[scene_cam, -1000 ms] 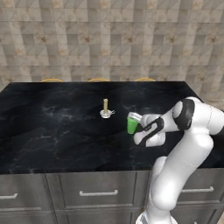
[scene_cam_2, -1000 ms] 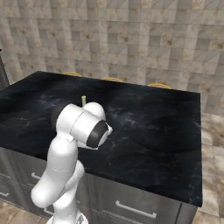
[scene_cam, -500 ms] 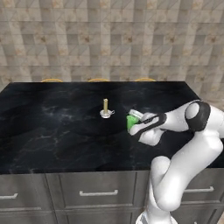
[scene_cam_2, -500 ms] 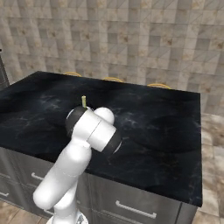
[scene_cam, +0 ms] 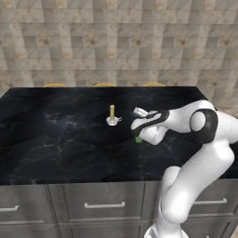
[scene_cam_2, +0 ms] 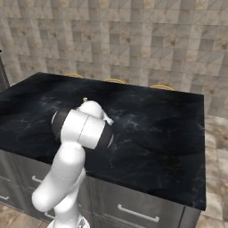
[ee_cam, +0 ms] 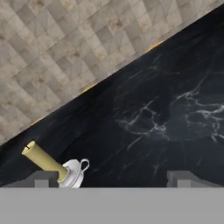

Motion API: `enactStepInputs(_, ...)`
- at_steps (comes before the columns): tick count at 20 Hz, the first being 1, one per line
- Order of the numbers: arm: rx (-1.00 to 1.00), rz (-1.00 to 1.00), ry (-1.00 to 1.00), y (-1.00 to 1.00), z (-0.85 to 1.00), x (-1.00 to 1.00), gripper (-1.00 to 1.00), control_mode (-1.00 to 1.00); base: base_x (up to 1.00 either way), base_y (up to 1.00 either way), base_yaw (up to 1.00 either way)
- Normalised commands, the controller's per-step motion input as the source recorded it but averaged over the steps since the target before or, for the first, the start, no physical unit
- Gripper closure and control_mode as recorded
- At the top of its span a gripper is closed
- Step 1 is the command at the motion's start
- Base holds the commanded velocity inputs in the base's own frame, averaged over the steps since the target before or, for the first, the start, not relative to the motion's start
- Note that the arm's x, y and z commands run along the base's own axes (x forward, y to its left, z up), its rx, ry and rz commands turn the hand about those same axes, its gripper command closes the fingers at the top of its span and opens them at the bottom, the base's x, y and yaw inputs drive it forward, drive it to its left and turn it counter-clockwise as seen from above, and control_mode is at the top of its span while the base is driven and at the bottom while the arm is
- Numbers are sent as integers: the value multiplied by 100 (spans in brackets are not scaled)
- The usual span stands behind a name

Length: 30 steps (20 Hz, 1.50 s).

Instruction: Open the cabinet directly in front. Then move the wine and the cup to the dining counter with the candle on it.

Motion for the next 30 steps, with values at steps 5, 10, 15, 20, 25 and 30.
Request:
enactStepInputs(5,0,-4,42,0,100,0,-100,-100,0,0,0)
enactStepInputs(10,4,-2,34,0,100,1,-100,-100,0,0,0)
enactStepInputs(15,8,-1,7,-8,44,1,-100,-100,0,0,0)
enactStepInputs(20,22,0,21,-1,100,-2,-100,-100,0,0,0)
enactStepInputs(25,17,9,49,4,93,-74,-100,-100,0,0,0)
enactStepInputs(30,9,18,36,24,21,-100,-100,-100,0,0,0)
